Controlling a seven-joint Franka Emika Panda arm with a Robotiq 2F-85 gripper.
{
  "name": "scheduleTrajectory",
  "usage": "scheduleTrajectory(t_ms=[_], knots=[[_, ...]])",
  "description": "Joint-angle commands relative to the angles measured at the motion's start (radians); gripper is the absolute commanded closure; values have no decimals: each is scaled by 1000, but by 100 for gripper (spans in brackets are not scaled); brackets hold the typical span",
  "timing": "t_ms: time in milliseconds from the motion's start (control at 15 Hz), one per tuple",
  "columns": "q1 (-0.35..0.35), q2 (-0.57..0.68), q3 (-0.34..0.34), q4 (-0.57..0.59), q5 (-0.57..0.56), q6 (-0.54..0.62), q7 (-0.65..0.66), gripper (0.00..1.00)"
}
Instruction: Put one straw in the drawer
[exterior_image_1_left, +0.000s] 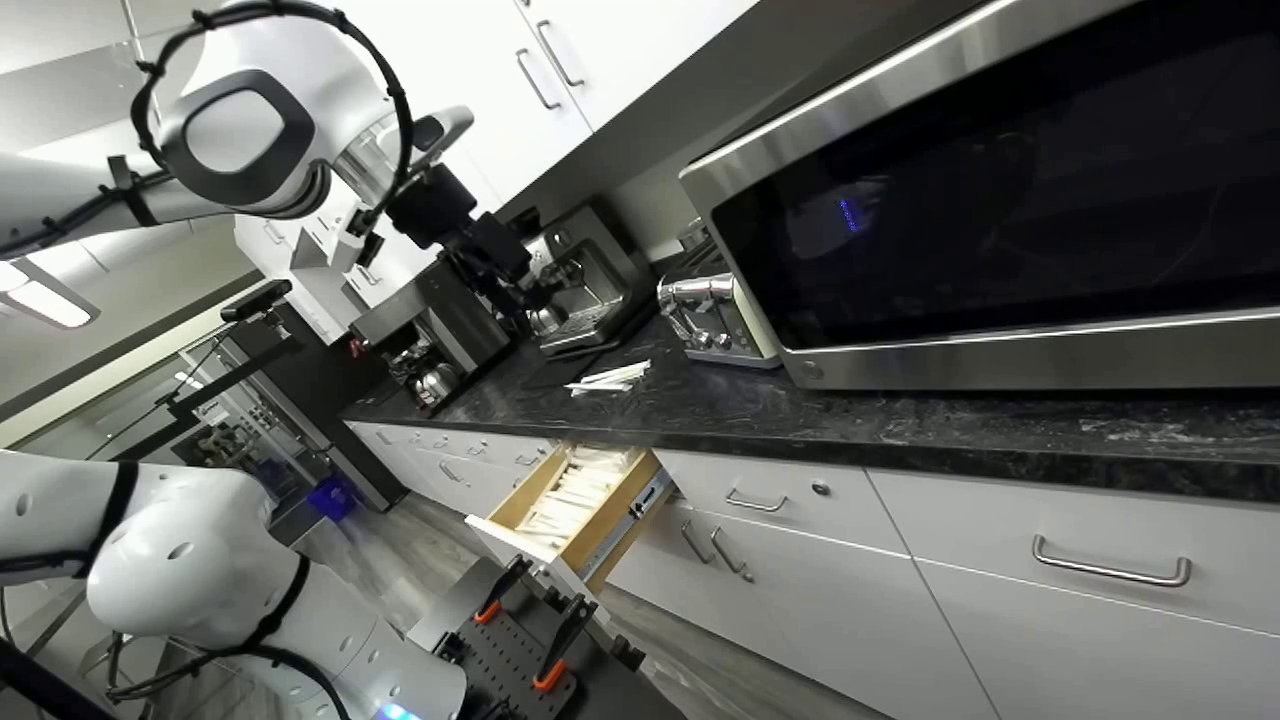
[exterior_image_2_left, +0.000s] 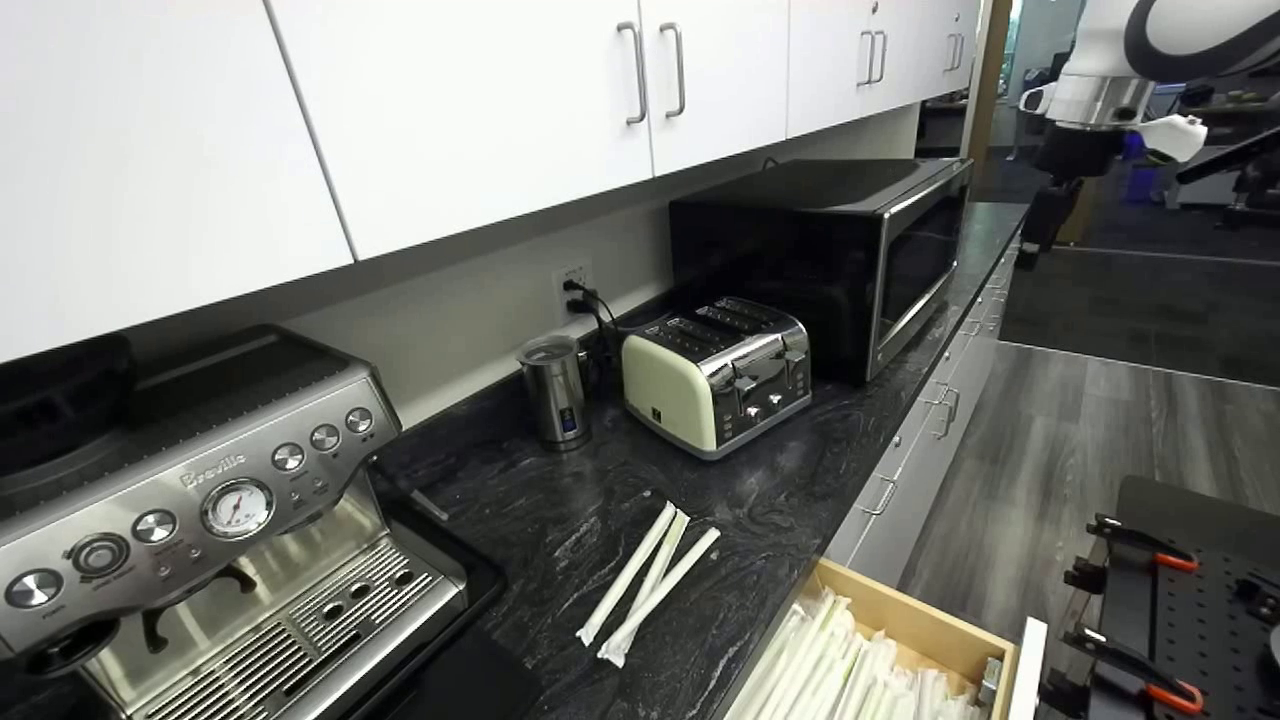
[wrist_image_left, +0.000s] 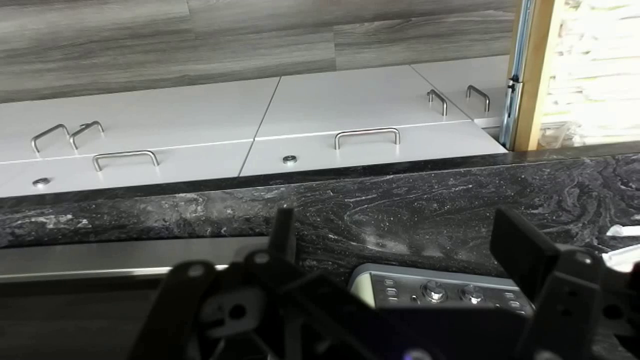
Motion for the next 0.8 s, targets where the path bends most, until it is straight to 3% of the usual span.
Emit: scheduleTrajectory(t_ms=[0,600,667,733], knots=[[23,-18,22,-3,27,3,-38,0],[301,-35,239,-52,79,67,-124,0],[322,-31,240,-53,75,84,-154,0],[293,-34,245,-36,66,34,-89,0]])
